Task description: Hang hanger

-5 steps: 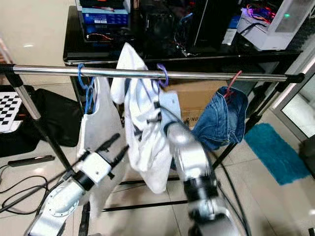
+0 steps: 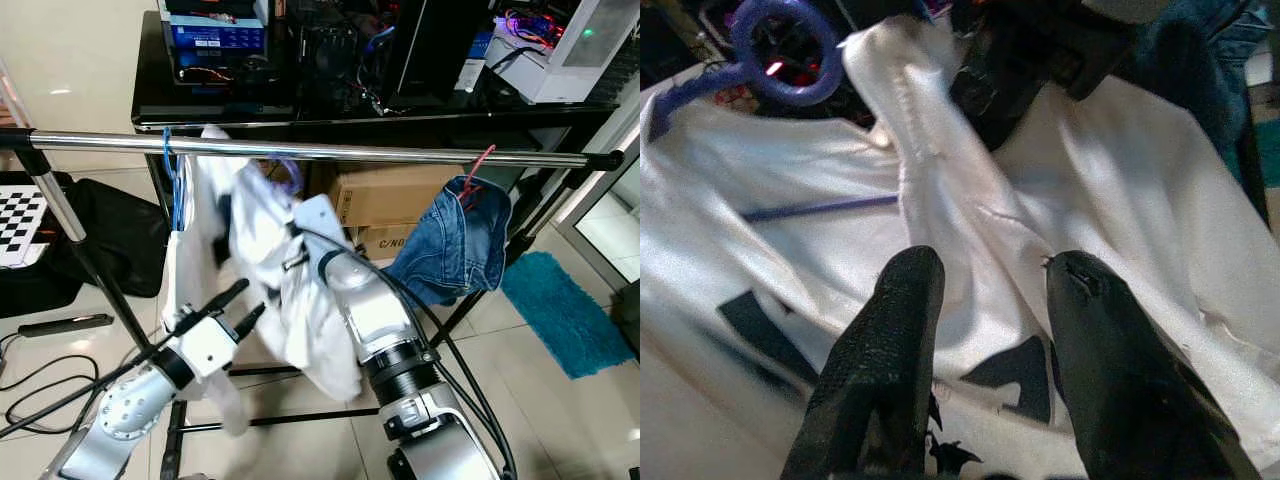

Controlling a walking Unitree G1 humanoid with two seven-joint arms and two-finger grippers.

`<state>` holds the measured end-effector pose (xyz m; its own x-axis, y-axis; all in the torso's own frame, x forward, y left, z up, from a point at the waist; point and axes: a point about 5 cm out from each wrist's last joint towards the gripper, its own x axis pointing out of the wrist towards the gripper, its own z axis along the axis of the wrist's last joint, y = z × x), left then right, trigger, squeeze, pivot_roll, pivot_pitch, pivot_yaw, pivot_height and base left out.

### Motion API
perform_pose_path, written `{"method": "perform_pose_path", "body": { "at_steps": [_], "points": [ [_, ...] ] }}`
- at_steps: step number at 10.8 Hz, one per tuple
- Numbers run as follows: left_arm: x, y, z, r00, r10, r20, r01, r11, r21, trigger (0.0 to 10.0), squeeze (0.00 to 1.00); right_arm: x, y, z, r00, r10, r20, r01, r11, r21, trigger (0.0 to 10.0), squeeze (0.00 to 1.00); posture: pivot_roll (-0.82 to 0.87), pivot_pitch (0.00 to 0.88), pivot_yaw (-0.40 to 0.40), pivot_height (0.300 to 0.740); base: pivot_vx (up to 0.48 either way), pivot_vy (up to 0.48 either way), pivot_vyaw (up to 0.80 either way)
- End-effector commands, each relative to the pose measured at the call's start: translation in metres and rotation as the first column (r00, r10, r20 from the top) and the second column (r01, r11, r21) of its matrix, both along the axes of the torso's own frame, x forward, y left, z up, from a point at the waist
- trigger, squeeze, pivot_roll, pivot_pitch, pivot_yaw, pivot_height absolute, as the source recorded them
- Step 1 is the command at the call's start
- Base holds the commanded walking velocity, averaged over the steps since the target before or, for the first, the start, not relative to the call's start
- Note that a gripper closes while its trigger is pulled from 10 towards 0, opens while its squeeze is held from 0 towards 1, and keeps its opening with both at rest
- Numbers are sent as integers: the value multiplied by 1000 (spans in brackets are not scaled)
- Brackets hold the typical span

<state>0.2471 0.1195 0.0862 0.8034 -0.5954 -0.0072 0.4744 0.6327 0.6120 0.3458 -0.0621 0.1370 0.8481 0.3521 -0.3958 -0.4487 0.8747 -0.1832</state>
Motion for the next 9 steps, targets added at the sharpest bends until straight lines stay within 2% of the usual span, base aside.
{"method": "perform_pose_path", "body": {
  "at_steps": [1,4,7,8,9],
  "points": [
    [-1,-4,1,1000,-14,4,14,1000,7,10000,0,2,-5,3,1000,-16,9,16,1000,-7,10000,0,213,96,-108,740,0,0,0],
    [-2,-8,1,1000,-30,-2,30,1000,4,10000,0,8,-13,14,997,-59,53,59,998,16,10000,0,209,94,-110,740,0,0,0],
    [-1,-9,1,999,-32,-2,32,999,-7,10000,0,6,-28,20,990,-126,70,122,991,54,10000,0,203,87,-111,740,0,0,0],
    [-1,-10,1,999,-38,-3,38,999,-7,10000,0,10,-33,29,983,-160,93,152,985,87,10000,0,200,82,-111,740,0,0,0],
    [0,-11,1,999,-42,-2,42,999,-5,10000,0,13,-36,33,979,-173,105,165,983,81,10000,0,197,79,-110,740,0,0,0]
  ]
}}
